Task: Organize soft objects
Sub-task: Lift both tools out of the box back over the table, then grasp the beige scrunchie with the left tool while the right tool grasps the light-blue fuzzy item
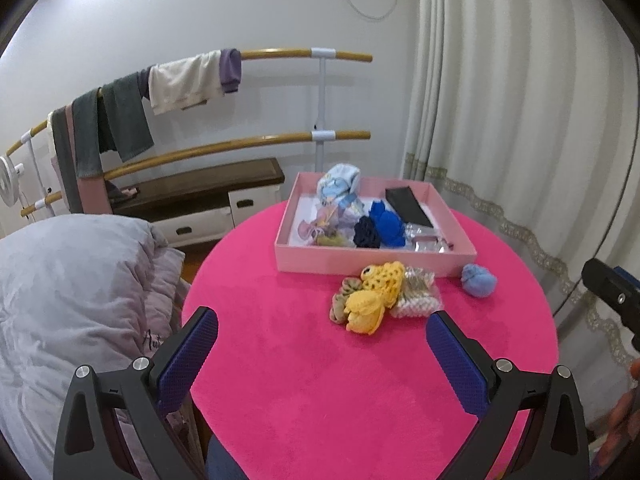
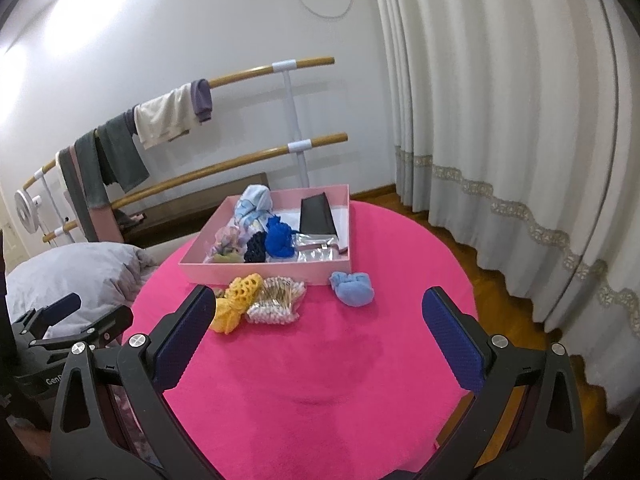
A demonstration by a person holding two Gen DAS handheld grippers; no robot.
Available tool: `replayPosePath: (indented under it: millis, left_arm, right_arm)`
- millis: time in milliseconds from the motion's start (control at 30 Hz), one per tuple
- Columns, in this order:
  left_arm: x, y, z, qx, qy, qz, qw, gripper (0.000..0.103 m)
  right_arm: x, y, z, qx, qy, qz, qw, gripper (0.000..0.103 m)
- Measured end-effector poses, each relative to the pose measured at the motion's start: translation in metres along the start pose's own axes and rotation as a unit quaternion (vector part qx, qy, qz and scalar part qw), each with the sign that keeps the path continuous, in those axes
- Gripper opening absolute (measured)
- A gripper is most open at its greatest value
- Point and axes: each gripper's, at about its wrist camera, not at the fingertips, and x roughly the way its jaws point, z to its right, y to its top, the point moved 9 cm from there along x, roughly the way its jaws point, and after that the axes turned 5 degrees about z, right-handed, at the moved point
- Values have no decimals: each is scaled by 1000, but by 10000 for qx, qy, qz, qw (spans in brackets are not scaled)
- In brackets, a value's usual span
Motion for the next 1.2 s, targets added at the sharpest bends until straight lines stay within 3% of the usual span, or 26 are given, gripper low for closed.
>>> replayPosePath:
  millis: [600,800,933,1200]
  left_arm:
    - [130,-10,-22,22,140,-592,9981,102]
    - [182,-19,-26,222,155,-810,9963,93]
    - [215,-26,-25,382,-5,-1056,9937,84]
    - [239,-20,-5,619,-613,-993,9912,84]
  right_arm:
    - [73,-30,19,65,-196,-689,9974,103]
    - [96,-37,18,40,-230,-881,9958,103]
    - [112,-42,17,9,-250,-1010,9946,103]
    - [141,-47,20,-8,-275,-1205,9923,103]
